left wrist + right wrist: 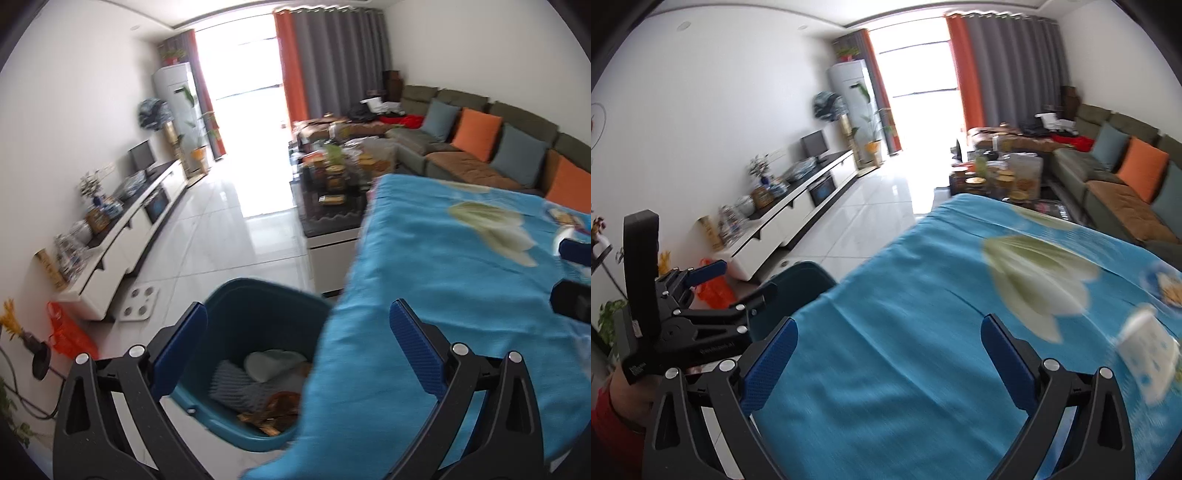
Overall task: Collect trash
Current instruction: 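Move both open grippers back over the paper cup and snack wrapper, then grasp the white blue-dotted paper cup with the left gripper while the right gripper grasps the clear snack wrapper, then carry the paper cup and snack wrapper over the teal bin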
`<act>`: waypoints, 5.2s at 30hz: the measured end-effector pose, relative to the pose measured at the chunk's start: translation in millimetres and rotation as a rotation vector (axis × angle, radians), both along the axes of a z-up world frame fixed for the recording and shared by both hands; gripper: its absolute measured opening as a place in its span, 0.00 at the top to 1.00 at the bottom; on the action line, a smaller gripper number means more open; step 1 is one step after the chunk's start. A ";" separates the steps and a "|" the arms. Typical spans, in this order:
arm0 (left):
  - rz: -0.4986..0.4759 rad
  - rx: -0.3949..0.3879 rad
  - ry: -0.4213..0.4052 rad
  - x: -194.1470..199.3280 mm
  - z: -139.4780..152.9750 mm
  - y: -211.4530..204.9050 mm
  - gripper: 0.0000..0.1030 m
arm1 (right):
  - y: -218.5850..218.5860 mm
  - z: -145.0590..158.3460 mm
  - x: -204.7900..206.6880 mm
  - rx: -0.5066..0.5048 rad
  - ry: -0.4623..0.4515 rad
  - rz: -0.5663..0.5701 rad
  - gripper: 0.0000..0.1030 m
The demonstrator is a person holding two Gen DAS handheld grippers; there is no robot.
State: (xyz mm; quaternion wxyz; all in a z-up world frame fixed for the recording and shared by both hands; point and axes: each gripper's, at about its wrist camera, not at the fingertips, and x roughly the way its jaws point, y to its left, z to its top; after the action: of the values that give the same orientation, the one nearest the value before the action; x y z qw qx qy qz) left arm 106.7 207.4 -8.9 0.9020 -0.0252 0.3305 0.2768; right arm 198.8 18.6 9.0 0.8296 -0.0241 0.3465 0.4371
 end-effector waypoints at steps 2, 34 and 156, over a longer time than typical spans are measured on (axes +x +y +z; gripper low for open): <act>-0.043 -0.004 -0.020 1.9 5.9 -18.5 0.06 | -21.1 -1.3 -2.5 0.013 -0.004 -0.041 0.07; -0.567 -0.183 -0.212 36.8 13.0 -165.3 0.06 | -227.5 -36.7 -23.4 0.004 -0.052 -0.601 0.07; -0.206 -0.182 -0.306 -121.3 48.5 -16.7 0.24 | 6.1 47.3 -52.9 -0.023 -0.124 0.052 0.68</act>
State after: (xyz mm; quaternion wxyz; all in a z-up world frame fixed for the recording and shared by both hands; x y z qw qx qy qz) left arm -14.6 190.7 39.6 0.9591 -0.1142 0.2142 0.1454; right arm 145.9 24.7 56.3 0.8374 -0.0698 0.2989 0.4523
